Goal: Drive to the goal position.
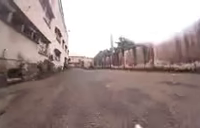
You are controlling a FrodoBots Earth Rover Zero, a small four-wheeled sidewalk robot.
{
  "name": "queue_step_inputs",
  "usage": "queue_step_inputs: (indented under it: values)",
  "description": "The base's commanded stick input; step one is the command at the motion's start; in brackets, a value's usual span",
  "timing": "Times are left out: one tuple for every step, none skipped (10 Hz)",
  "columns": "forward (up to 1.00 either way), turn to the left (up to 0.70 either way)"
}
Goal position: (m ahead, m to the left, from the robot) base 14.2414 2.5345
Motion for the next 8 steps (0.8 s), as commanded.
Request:
queue_step_inputs:
  values:
    - [0.70,0.18]
    - [0.70,0.18]
    - [0.70,0.18]
    - [0.70,0.18]
    - [0.70,-0.03]
    - [0.70,-0.17]
    - [0.70,-0.17]
    - [0.70,-0.17]
